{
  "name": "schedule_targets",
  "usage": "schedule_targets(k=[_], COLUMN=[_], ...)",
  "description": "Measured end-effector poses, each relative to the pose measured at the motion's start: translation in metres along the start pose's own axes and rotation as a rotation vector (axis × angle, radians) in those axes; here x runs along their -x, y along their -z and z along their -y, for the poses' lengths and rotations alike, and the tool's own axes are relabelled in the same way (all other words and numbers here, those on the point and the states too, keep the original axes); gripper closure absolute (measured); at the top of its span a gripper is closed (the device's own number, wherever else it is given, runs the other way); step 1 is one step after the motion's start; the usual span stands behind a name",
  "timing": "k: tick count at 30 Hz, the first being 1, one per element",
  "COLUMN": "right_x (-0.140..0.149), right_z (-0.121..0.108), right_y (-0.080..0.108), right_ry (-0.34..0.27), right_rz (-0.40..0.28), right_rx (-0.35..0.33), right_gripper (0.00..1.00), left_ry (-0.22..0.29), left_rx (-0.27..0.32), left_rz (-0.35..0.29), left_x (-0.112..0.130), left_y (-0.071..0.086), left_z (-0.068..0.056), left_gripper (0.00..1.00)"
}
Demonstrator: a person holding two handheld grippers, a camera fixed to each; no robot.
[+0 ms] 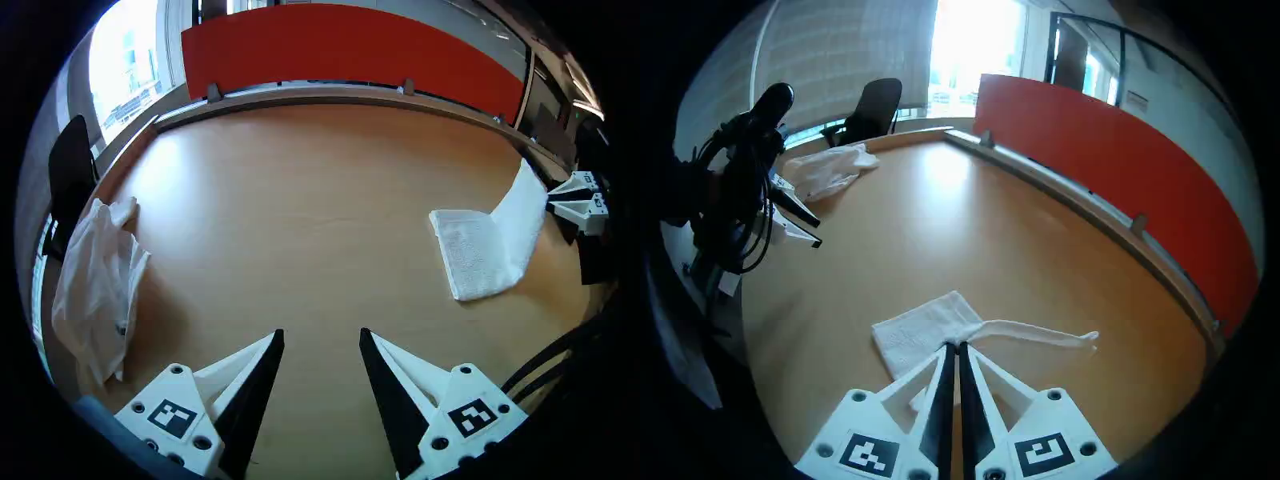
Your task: Fold towel
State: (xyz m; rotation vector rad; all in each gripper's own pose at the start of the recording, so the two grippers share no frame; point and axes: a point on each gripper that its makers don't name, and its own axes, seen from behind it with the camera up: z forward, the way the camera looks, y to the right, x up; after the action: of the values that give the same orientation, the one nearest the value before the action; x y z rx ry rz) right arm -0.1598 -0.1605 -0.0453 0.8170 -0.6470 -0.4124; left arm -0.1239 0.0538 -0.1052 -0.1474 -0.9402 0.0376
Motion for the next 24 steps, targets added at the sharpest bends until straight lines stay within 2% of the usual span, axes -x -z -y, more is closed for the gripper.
schedule_targets(k=[16, 17, 22, 23, 24], right_x=[0.012, 0.014, 0.021, 0.022, 0.023], right_z=[0.045, 0.047, 0.046, 0.045, 0.044], right_y=[-0.039, -0.041, -0.046, -0.046, -0.046], right_ry=[0.007, 0.007, 0.002, 0.001, -0.002], right_rz=[0.051, 0.056, 0.081, 0.083, 0.085], right_rx=[-0.108, -0.112, -0.089, -0.084, -0.082], right_gripper=[0.94, 0.91, 0.41, 0.33, 0.31], left_ry=[0.021, 0.022, 0.026, 0.026, 0.027], left_rx=[-0.019, -0.021, -0.029, -0.031, -0.031], left_rz=[0.005, 0.006, 0.01, 0.011, 0.011], left_x=[0.007, 0.008, 0.011, 0.011, 0.012], left_y=[0.004, 0.004, 0.005, 0.005, 0.005], left_z=[0.014, 0.015, 0.021, 0.022, 0.022], left_gripper=[0.31, 0.31, 0.32, 0.32, 0.31])
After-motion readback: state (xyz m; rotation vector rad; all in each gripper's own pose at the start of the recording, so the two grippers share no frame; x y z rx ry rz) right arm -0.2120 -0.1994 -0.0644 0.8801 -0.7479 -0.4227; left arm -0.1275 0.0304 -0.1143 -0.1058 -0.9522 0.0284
